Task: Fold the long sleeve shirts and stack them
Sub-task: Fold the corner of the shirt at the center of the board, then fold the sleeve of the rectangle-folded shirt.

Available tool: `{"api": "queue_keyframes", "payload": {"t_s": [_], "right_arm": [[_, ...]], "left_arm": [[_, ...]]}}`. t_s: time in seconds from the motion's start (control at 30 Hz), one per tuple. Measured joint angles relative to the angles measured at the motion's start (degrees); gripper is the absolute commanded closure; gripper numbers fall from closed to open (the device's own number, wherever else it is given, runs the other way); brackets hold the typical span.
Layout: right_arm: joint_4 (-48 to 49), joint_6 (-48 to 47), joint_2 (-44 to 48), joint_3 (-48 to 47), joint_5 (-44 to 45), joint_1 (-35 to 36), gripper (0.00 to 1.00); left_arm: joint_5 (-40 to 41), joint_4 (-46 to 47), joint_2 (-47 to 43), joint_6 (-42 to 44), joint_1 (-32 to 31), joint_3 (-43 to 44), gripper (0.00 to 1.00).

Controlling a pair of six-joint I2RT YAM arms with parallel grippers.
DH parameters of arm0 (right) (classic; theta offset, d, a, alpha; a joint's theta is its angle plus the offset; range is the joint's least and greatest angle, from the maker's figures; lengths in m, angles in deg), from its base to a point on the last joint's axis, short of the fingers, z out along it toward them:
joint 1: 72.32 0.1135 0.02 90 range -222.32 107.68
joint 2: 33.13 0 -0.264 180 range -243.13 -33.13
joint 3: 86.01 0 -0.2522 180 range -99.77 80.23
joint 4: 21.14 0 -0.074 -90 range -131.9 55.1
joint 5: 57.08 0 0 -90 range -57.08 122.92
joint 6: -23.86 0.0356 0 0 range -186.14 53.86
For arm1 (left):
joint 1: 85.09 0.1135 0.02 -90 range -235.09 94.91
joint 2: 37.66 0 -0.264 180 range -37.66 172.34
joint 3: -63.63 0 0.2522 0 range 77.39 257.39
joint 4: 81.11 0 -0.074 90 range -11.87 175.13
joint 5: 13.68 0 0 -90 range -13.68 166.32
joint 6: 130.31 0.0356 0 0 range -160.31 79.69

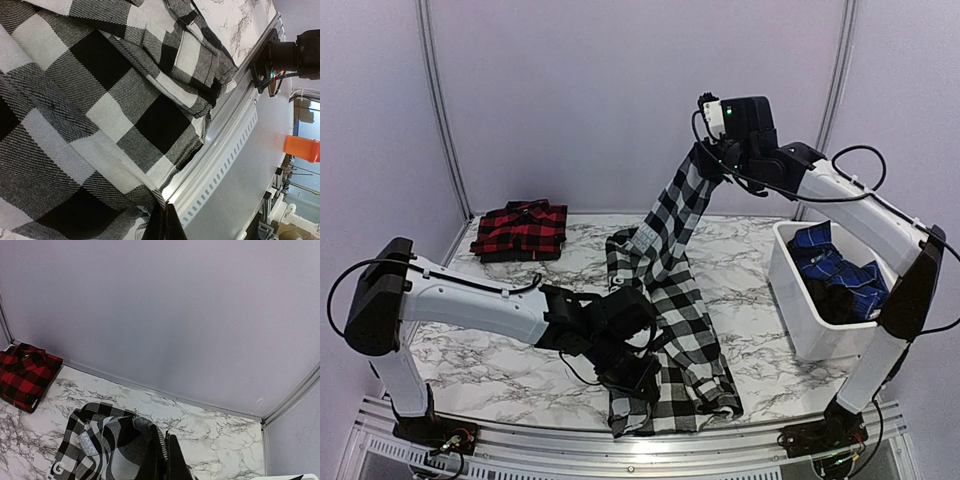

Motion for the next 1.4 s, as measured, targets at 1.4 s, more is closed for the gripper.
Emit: {"api": "queue_keyframes", "payload": {"t_s": [1.4], "right_arm": [[-3.06,10.01,1.25,-1.27,-13.05,10.95,1.0]], "left_arm": [[11.74,1.29,-3.52,-0.76,35.15,4.24,0.7]]}}
